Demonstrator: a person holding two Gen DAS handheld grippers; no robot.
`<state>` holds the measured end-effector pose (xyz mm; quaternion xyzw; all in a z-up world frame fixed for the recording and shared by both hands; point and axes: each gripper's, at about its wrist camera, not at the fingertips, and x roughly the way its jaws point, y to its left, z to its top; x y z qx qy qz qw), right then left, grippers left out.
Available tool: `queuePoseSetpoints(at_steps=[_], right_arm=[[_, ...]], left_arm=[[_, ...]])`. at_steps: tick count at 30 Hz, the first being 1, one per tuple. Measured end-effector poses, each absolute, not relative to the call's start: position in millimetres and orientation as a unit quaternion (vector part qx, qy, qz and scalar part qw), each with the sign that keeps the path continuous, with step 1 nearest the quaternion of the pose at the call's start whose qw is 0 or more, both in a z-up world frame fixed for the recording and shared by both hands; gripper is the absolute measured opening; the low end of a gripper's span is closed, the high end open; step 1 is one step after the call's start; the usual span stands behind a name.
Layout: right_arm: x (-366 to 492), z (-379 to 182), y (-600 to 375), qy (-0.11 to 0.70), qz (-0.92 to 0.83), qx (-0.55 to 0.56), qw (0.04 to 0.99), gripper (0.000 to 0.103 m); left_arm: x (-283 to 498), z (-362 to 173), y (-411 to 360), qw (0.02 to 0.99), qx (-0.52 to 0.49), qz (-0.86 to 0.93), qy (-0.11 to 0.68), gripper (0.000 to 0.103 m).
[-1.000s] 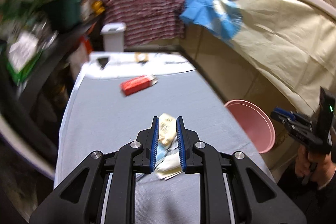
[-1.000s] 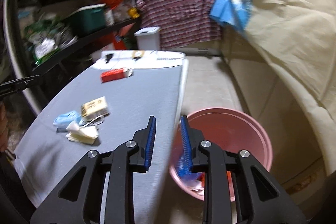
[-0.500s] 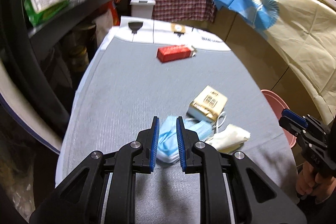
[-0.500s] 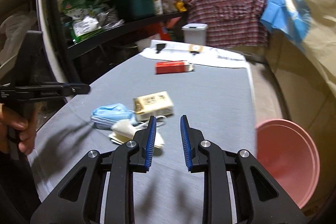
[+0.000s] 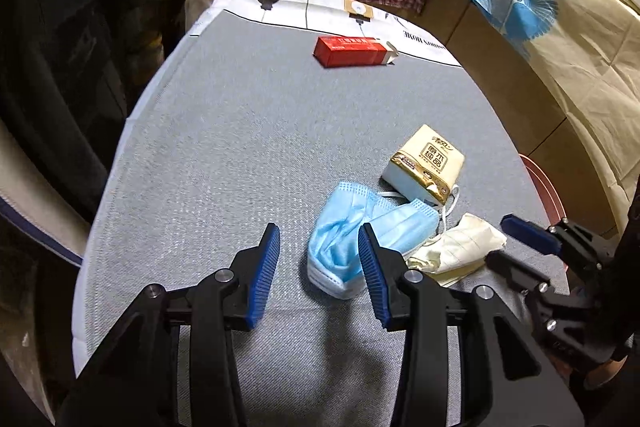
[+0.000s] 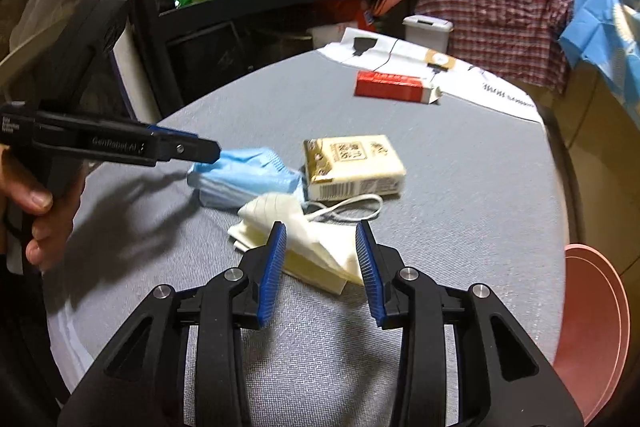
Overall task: Collect trash
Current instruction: 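Grasp the blue face mask with the left tool while the right tool grasps the white tissue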
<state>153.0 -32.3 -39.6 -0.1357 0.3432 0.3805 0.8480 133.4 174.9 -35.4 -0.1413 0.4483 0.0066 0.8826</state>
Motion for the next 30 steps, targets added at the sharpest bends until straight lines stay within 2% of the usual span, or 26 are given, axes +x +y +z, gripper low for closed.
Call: queuePoseSetpoints(at_steps=[4, 7, 11, 16, 30], right_arm=[[151.6, -44.7, -30.0, 0.349, 0.388, -0.148, 0.84, 0.037], [148.0, -44.6, -28.4, 0.348, 0.389, -0.154, 0.839, 0.034], [143.1, -41.2, -29.0, 0.337, 0.39, -0.162, 0.841, 0.016], [136.0, -32.2, -34.5, 0.323, 0.39, -0.159, 0.848, 0.006], [131.8, -4.7, -76.3, 0.308, 0.333, -0.113, 0.884, 0.002]], left_arm=[[135.8, -38.3, 168.3, 0.88, -0.139, -0.011, 0.454, 0.04], [135.6, -38.6, 163.7, 0.879, -0.132, -0.019, 0.458, 0.026], [130.6, -30.2, 160.4, 0.887, -0.118, -0.02, 0.446, 0.012], [122.4, -9.0, 161.6, 0.905, -0.103, -0.009, 0.412, 0.009], [101.5, 37.4, 153.9, 0.937, -0.057, 0.042, 0.341, 0.003]])
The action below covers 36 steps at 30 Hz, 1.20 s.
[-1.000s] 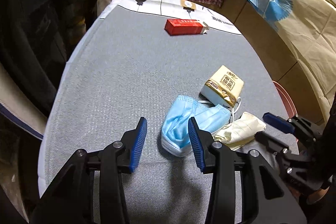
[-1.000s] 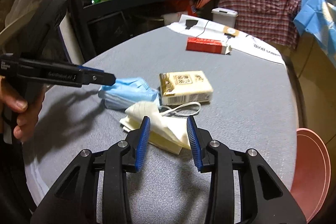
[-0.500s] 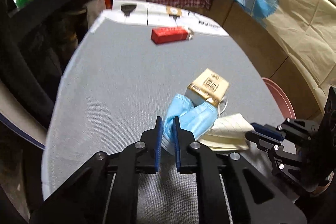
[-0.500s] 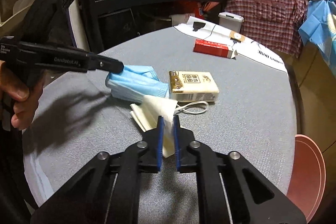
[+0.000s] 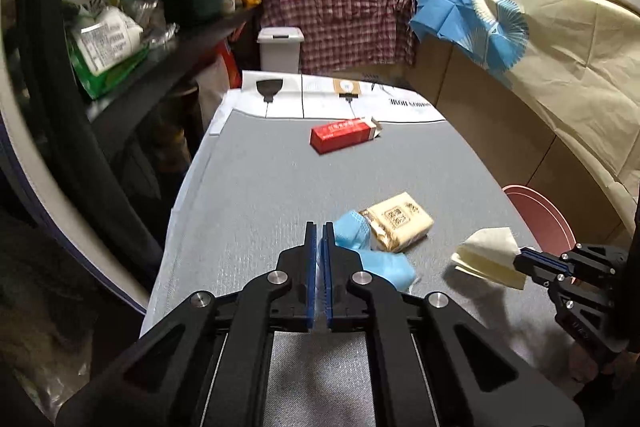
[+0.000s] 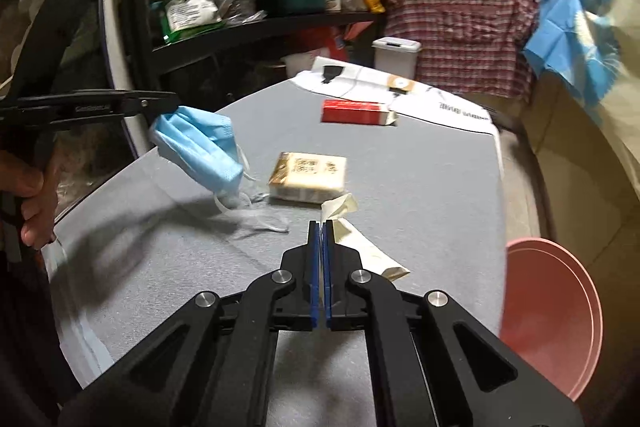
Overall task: Collect trash
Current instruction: 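Grasp the blue face mask with the left tool while the right tool grasps the white tissue, then carry the mask in the left tool and tissue in the right tool toward the pink bin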
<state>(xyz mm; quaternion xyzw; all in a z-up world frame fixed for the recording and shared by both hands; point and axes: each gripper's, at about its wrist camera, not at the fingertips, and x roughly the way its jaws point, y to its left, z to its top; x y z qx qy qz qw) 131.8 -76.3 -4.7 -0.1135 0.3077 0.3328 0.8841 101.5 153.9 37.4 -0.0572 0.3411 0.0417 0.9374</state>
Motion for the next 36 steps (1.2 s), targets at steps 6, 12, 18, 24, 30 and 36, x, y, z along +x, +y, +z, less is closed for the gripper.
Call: queuePoseSetpoints(at_steps=[6, 12, 18, 24, 30, 36], right_arm=[[129.3, 3.3, -90.6, 0.303, 0.315, -0.099, 0.894, 0.002], [132.7, 7.3, -101.8, 0.3, 0.294, -0.086, 0.904, 0.002], [136.4, 14.8, -114.3, 0.294, 0.276, -0.071, 0.912, 0.002], [140.4, 30.2, -131.7, 0.286, 0.263, -0.057, 0.92, 0.002], [150.7, 45.7, -161.3, 0.285, 0.237, -0.037, 0.928, 0.002], [158.5, 64.6, -195.1, 0.275, 0.212, -0.029, 0.937, 0.002]], left_arm=[[93.9, 39.9, 149.6, 0.94, -0.068, 0.04, 0.332, 0.003], [85.9, 59.7, 147.8, 0.952, -0.064, 0.043, 0.295, 0.003], [89.1, 63.4, 135.5, 0.954, -0.059, 0.039, 0.292, 0.003], [94.2, 64.0, 124.3, 0.955, -0.056, 0.032, 0.29, 0.003], [100.9, 68.8, 108.7, 0.956, -0.05, 0.021, 0.287, 0.003], [103.2, 70.0, 93.7, 0.957, -0.041, 0.007, 0.286, 0.003]])
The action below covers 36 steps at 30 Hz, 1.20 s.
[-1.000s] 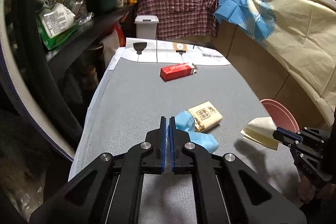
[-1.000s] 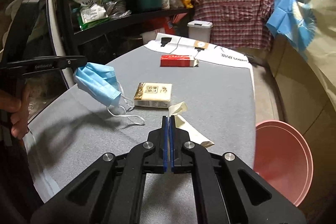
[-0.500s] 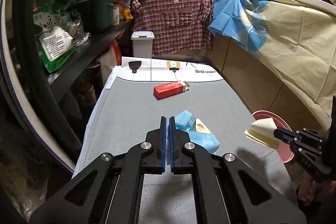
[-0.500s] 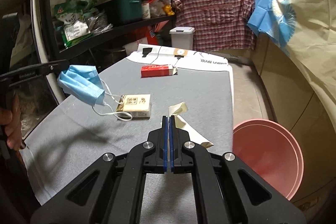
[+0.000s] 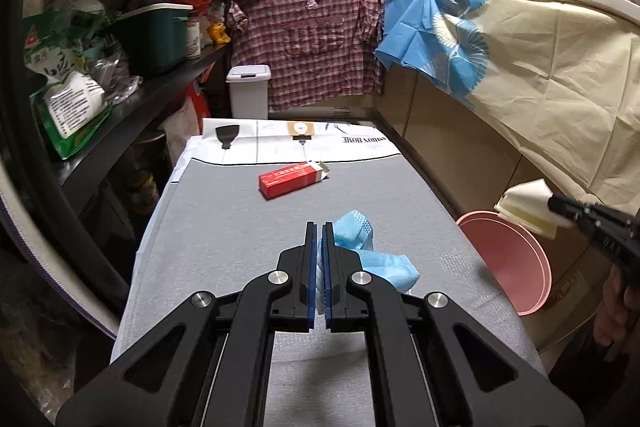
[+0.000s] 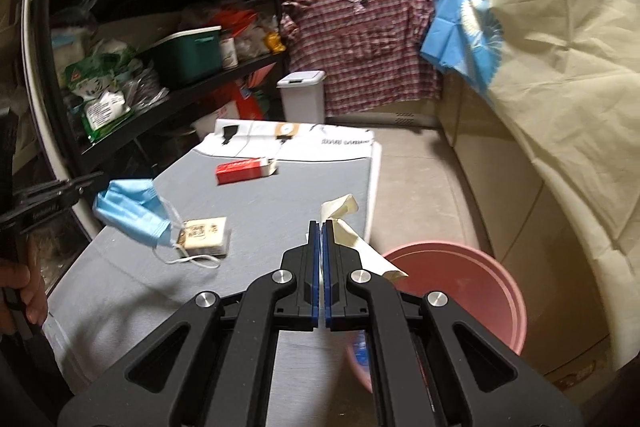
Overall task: Collect trash
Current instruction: 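Carry the mask in the left tool and tissue in the right tool toward the pink bin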
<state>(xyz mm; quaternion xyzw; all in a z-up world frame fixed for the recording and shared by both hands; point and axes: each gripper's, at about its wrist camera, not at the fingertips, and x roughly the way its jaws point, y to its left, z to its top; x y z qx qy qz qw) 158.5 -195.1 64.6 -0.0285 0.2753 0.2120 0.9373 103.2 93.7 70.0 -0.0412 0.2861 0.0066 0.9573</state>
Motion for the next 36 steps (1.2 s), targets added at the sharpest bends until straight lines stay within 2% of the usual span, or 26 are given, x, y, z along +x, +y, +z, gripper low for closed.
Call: queuePoseSetpoints(at_steps=[13, 36], right_arm=[[175.2, 64.7, -277.2, 0.274, 0.129, 0.031, 0.953, 0.002], [202.8, 34.0, -327.9, 0.283, 0.066, 0.06, 0.955, 0.002]], left_arm=[[109.9, 73.6, 58.5, 0.956, -0.035, -0.024, 0.29, 0.003], [174.2, 57.8, -88.8, 0.945, 0.019, -0.14, 0.293, 0.003]])
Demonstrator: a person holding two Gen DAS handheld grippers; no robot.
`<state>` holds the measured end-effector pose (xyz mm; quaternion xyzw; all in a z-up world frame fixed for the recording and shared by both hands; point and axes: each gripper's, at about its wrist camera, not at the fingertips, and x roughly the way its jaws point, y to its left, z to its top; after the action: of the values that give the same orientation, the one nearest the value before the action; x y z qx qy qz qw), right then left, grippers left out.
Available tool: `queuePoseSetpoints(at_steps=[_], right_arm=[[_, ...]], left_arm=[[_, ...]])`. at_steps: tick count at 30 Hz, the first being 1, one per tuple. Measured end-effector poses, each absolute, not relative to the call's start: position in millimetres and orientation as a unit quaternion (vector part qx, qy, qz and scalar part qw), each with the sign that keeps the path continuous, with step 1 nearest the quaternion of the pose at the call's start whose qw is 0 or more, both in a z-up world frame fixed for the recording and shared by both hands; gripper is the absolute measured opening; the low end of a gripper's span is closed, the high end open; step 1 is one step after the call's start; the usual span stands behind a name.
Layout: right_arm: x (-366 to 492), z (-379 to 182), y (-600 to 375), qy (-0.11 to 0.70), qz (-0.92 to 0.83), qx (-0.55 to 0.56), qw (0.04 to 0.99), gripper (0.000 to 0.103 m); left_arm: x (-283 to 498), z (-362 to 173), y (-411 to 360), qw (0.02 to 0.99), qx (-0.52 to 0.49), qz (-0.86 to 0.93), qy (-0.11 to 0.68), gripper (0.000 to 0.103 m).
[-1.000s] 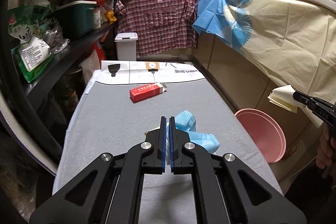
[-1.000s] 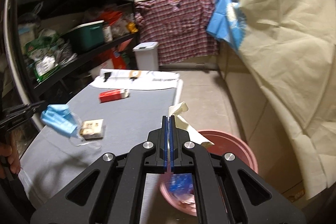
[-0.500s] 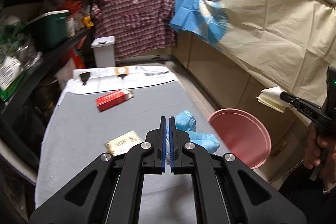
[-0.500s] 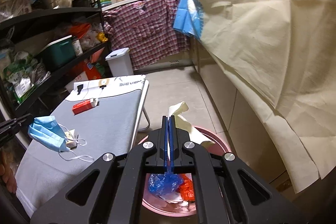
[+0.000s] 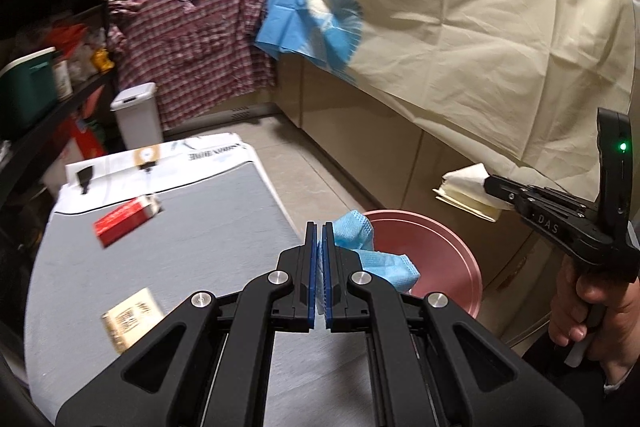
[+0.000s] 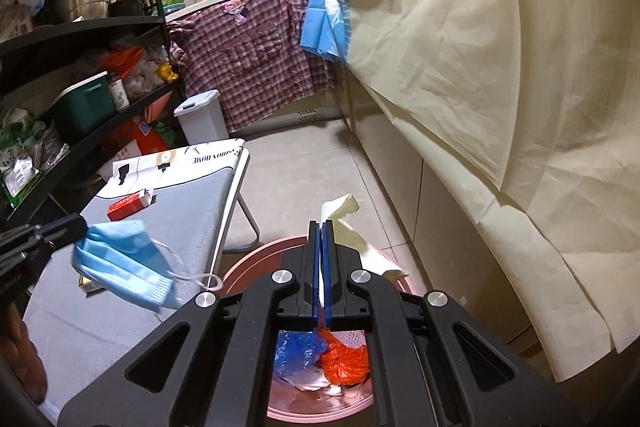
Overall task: Collect trash
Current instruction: 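Carry the mask in the left tool and tissue in the right tool toward the pink bin, then open both tools to drop the mask and tissue into the bin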
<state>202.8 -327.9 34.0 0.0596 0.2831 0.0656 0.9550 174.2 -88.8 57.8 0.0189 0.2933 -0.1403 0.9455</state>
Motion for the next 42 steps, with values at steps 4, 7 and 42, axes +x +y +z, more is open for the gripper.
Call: queuePoseSetpoints(at_steps=[4, 7, 42], right_arm=[[206.5, 28.8, -331.8, 0.287, 0.063, 0.064, 0.954, 0.002], [209.7, 25.4, -331.0, 0.292, 0.064, 0.063, 0.952, 0.002], [234.9, -3.8, -315.0, 0.336, 0.055, 0.026, 0.94, 0.028]], left_arm=[[184.5, 44.9, -106.7, 0.939, 0.024, -0.154, 0.306, 0.003], [191.7, 35.5, -116.8, 0.935, 0.026, -0.162, 0.314, 0.003], [214.3, 0.4, -112.6, 0.908, -0.015, -0.196, 0.371, 0.013]])
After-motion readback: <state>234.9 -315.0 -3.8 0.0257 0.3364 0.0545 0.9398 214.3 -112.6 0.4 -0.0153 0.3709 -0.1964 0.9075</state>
